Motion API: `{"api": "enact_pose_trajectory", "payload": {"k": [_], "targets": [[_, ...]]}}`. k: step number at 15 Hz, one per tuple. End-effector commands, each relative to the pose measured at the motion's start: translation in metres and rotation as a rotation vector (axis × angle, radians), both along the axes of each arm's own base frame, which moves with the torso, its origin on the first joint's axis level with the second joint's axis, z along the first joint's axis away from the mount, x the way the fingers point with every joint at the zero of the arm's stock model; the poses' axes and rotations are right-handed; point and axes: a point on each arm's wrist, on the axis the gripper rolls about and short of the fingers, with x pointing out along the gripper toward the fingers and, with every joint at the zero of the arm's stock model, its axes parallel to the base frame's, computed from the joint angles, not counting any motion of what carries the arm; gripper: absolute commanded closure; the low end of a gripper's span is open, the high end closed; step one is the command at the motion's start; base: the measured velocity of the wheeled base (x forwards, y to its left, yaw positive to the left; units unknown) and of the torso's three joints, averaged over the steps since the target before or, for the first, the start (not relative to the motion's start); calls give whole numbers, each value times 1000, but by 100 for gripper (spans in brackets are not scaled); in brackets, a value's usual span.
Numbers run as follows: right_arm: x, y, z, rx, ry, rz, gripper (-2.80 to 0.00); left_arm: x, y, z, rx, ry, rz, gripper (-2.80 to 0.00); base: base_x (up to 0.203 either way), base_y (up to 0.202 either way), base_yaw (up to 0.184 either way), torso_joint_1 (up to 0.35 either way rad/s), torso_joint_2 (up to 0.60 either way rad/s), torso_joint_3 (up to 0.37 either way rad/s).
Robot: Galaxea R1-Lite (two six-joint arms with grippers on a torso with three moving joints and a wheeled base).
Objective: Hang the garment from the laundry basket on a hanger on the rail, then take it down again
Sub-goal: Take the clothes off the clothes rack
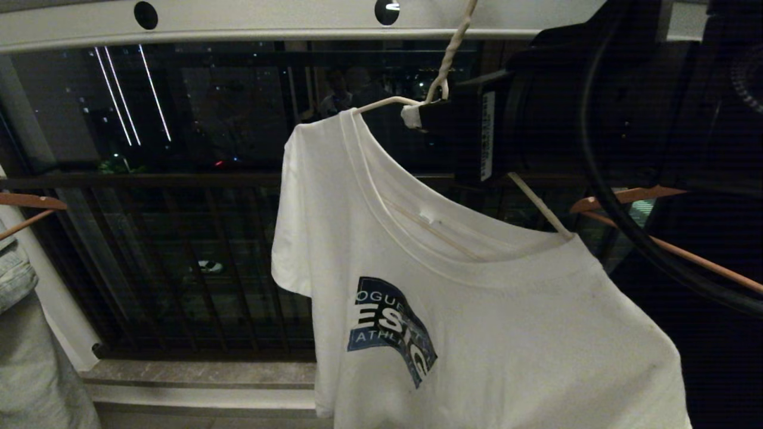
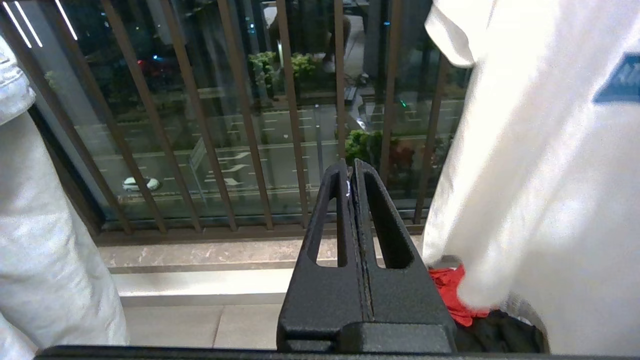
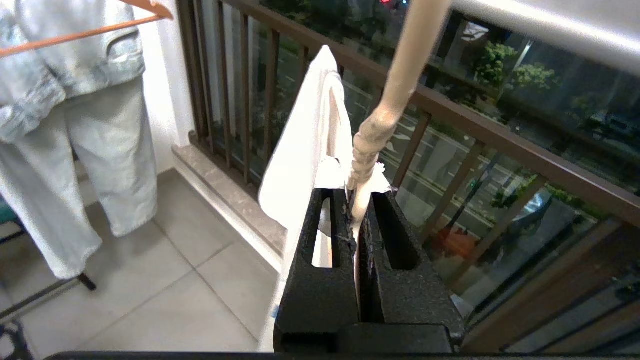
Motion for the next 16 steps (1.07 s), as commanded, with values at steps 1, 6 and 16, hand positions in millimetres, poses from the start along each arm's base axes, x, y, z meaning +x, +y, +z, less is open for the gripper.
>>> {"api": "enact_pose_trajectory", "payload": {"k": [1,6,16], "targets": [[-10,-11,-2,-5,1,6,0,1,0,-4,0,15,0,0,0,0,0,0,0,0],[-13,-15,-31,-74,64,5,0,1,0,-4,0,15,0,0,0,0,0,0,0,0],[16,-27,-93,-106,124,-66,0,1,0,-4,0,15,0,0,0,0,0,0,0,0]]}}
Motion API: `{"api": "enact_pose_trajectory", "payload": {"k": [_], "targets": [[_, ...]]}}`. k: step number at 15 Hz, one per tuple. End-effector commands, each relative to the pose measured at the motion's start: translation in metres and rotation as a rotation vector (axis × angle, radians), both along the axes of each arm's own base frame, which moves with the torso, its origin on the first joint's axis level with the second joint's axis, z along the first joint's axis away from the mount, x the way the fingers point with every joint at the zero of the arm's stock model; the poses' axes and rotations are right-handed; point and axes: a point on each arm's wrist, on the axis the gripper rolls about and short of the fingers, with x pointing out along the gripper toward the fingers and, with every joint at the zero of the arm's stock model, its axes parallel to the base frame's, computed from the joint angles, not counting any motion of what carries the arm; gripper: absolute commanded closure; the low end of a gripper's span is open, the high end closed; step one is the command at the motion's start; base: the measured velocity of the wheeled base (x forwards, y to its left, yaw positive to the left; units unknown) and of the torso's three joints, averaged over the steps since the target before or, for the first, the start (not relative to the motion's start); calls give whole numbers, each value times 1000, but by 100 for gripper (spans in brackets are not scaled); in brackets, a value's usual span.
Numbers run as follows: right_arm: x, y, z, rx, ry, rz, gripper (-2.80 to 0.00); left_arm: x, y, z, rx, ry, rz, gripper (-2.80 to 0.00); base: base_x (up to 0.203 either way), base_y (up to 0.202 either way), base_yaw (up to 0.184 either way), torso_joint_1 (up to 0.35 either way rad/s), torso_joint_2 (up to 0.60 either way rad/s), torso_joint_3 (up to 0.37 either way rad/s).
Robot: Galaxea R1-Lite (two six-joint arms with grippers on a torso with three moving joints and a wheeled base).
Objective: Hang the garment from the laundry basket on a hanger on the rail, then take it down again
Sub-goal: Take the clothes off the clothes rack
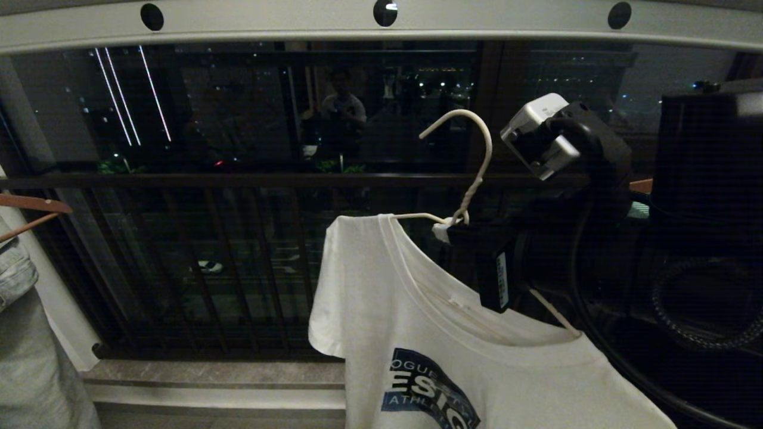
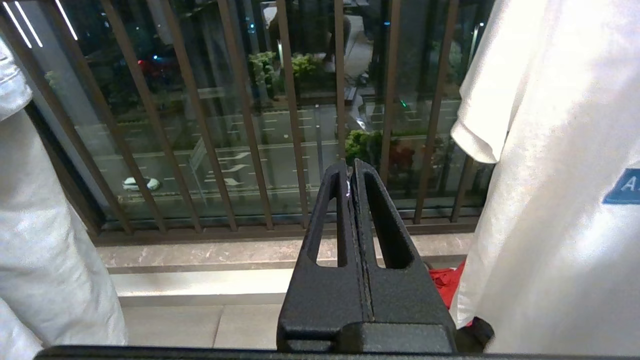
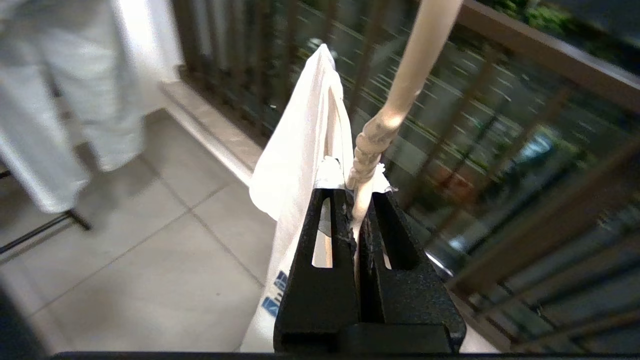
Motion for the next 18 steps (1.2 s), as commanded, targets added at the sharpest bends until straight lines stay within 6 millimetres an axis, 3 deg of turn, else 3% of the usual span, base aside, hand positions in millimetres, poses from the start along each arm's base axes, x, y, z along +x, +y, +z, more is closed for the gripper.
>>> {"api": "enact_pose_trajectory", "payload": {"k": [1,5,11,18], "targets": [[6,-3,-9,-16,17,-22,0,1,0,-4,0,15,0,0,0,0,0,0,0,0],[10,2,-30,-25,41,-19,0,1,0,-4,0,16,0,0,0,0,0,0,0,0],[30,24,-53,-37,25,23,0,1,0,-4,0,16,0,0,0,0,0,0,0,0],[28,22,-50,-22,21,21,0,1,0,-4,0,16,0,0,0,0,0,0,0,0]]}}
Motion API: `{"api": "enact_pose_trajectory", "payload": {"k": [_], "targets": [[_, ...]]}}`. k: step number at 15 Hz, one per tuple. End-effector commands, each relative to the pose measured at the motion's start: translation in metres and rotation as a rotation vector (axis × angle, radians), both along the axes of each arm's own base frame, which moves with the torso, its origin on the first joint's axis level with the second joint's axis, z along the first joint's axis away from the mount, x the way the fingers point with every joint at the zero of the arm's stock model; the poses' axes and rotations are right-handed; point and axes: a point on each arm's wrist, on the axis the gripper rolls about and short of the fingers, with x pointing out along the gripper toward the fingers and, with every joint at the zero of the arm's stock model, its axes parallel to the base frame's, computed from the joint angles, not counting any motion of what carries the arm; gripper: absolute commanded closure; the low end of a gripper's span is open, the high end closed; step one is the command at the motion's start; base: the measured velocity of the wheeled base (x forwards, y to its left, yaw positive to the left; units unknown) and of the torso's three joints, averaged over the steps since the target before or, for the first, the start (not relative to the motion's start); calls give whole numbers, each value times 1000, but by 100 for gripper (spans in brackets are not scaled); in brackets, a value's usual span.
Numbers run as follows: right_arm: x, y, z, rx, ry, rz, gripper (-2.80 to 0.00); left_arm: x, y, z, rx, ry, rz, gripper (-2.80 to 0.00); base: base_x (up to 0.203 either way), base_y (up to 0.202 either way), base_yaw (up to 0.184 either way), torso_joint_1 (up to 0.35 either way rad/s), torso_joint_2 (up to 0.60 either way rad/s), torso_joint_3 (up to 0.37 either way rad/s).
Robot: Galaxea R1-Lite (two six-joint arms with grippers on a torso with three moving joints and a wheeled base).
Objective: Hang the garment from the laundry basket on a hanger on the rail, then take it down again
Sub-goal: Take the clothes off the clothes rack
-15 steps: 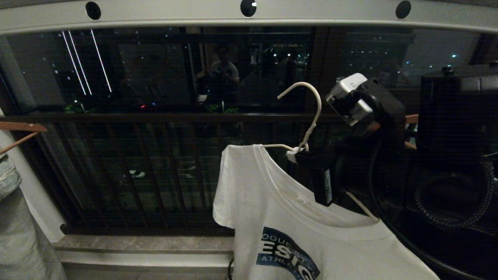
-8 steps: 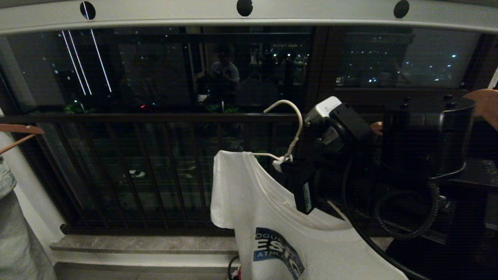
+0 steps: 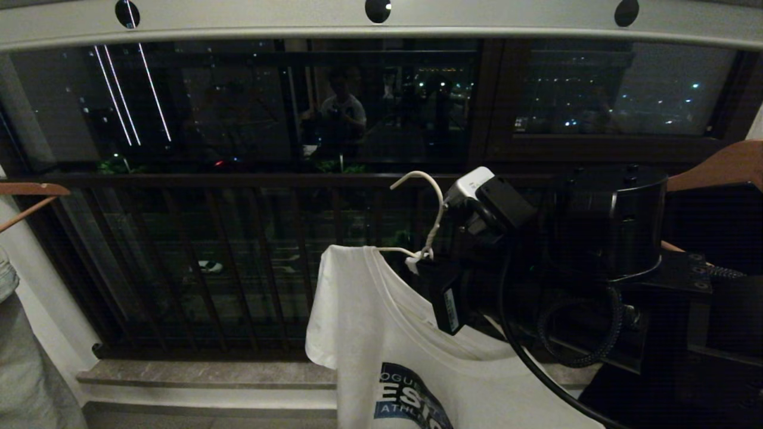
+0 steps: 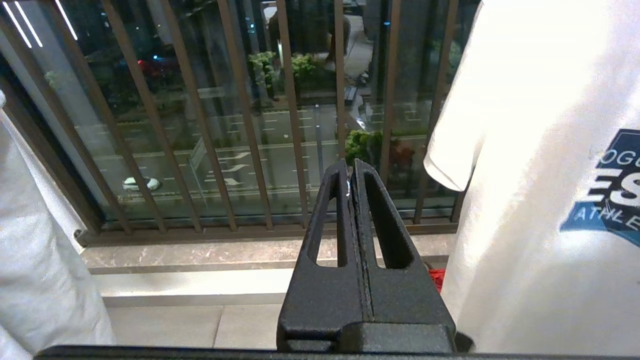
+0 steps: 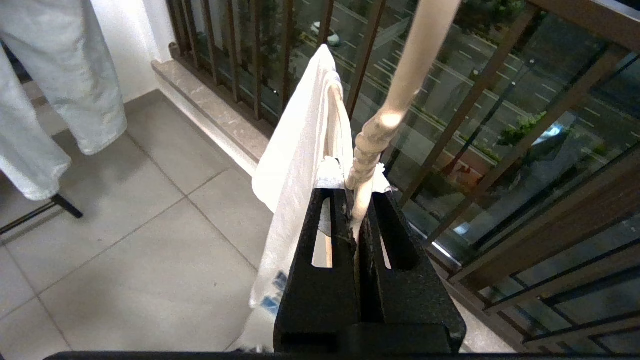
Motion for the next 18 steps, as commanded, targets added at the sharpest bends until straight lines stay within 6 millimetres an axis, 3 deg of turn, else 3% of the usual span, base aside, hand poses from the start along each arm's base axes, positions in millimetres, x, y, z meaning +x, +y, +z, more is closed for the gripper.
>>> {"api": "enact_pose_trajectory", "payload": {"k": [1,11,14,18], "targets": [[-1,-1,1,3,-4,-2,0,1,0,-4,0,15,0,0,0,0,0,0,0,0],[0,0,1,5,-6,-1,0,0,0,1,4,-5,1,0,0,0,0,0,0,0],[1,1,0,2,-1,-1,0,-2,-1,34,5,-23,-36,0,0,0,0,0,0,0],[1,1,0,5,-1,-3,0,37,-5,82,0,171,-239,0,0,0,0,0,0,0]]}}
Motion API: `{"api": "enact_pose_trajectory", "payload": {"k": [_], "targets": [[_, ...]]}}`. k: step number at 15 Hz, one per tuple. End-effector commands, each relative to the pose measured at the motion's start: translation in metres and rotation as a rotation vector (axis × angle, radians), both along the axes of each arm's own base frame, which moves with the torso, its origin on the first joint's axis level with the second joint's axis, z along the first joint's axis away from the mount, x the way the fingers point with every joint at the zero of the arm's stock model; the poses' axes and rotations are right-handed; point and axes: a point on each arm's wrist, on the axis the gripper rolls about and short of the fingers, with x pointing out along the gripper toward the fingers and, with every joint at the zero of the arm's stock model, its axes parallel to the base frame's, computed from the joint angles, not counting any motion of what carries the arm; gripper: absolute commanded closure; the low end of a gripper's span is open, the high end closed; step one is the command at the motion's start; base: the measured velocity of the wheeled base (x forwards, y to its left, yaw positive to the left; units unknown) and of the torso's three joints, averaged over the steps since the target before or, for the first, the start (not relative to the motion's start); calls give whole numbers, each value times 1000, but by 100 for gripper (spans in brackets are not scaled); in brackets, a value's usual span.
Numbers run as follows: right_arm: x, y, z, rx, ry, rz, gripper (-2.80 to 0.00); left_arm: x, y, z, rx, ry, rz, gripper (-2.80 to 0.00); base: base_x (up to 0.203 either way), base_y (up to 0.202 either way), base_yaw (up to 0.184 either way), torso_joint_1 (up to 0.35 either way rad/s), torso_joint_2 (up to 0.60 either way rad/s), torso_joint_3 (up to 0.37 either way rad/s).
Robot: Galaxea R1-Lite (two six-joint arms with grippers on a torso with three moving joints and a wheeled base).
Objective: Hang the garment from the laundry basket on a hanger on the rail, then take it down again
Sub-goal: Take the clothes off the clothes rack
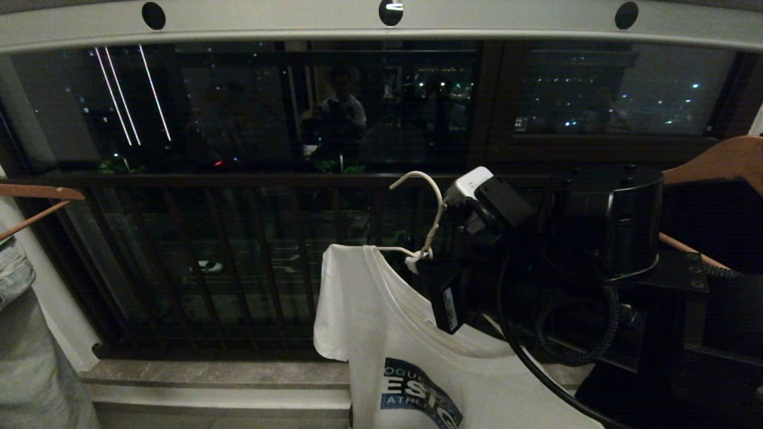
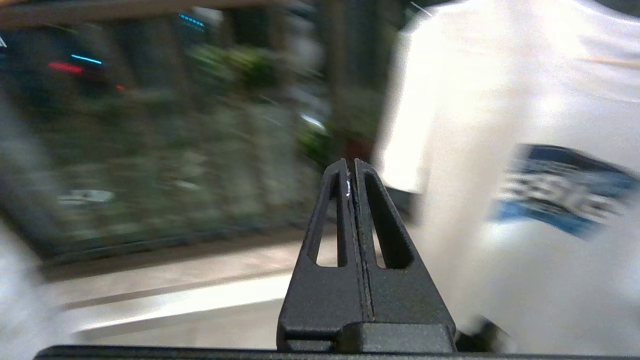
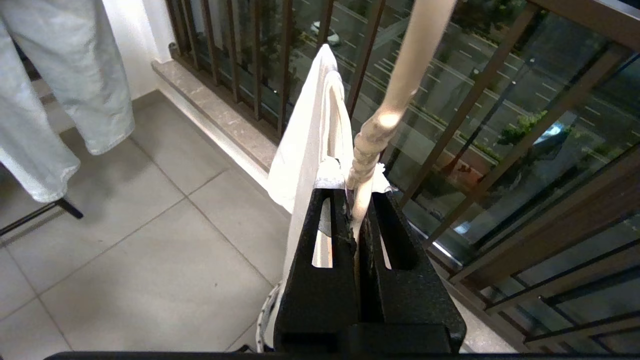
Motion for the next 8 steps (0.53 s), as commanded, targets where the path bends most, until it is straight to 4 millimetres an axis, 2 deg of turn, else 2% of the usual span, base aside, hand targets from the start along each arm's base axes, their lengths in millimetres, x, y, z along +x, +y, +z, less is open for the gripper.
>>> {"api": "enact_pose_trajectory", "payload": {"k": [1,3,5,8], "targets": [[0,0,1,3,-5,-1,0,46,-3,29,-7,208,-138,0,0,0,0,0,0,0],[0,0,2,6,-8,-1,0,83,-7,54,-21,291,-263,0,0,0,0,0,0,0],[0,-1,3,8,-11,-4,0,123,-20,77,-24,343,-414,0,0,0,0,0,0,0],[3,-4,4,10,-13,-16,0,174,-51,89,-9,424,-593,0,0,0,0,0,0,0]]}}
